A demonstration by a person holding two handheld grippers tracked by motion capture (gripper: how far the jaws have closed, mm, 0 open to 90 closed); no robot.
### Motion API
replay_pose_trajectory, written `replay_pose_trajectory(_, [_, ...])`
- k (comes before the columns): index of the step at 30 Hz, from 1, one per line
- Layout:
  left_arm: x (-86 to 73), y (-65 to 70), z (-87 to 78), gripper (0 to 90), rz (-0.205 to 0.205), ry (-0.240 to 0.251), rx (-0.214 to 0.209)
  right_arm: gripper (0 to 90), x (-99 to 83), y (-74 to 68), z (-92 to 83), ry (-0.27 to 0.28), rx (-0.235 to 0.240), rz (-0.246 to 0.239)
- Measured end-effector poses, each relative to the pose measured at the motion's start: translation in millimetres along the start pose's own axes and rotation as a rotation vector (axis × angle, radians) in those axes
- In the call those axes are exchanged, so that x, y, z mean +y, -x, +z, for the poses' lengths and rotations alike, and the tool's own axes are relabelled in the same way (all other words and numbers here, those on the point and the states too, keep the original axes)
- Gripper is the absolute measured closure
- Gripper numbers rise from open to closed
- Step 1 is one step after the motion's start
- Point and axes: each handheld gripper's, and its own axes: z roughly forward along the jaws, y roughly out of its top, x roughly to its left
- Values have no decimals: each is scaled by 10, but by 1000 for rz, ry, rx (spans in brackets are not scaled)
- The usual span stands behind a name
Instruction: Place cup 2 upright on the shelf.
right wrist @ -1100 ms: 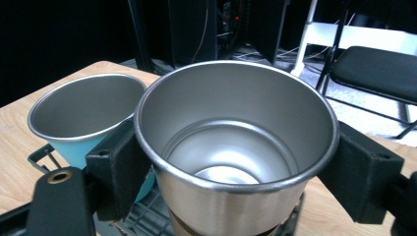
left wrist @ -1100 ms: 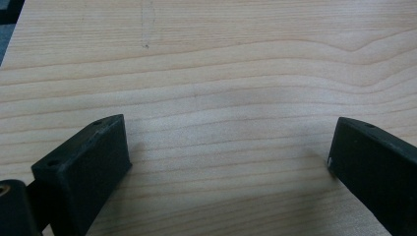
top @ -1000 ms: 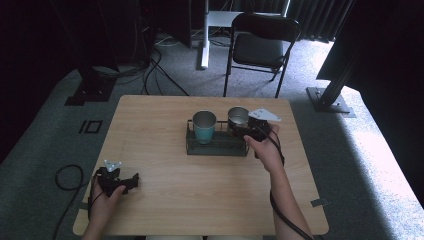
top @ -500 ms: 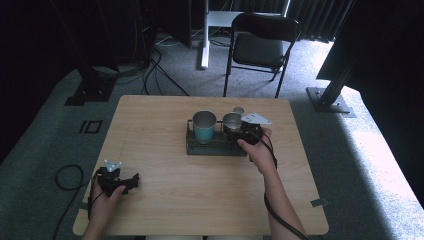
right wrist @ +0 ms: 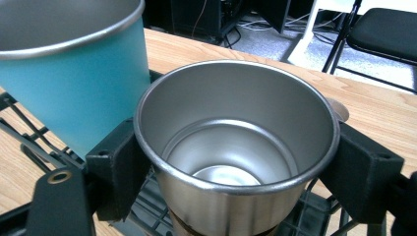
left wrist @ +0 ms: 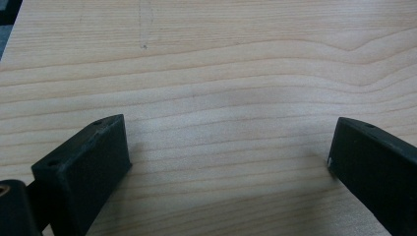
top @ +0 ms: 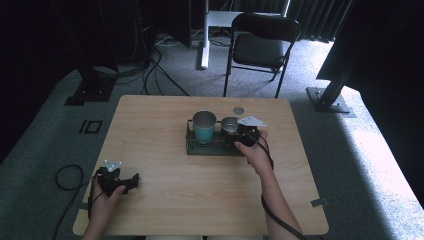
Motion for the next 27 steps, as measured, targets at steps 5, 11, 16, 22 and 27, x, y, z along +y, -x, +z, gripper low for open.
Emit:
replay_pose_trajectory(5, [0, 0, 0, 27, 0, 0, 0, 180, -14, -18, 33, -2, -4, -14])
replay_pose_trajectory(11, [0, 0, 0, 26, 1, -1, 0, 180, -35, -21, 24, 2, -3, -17])
replay_pose_trajectory(16, [0, 0, 0, 27, 0, 0, 0, 171, -38, -20, 20, -4, 10, -25])
replay_pose_trajectory(22, [0, 0, 0, 26, 0, 0, 0, 112, -62, -30, -33, -17, 40, -12])
replay_pose_trajectory(27, [0, -1, 0, 26, 1, -1, 0, 112, -98, 28, -121, -21, 39, -11])
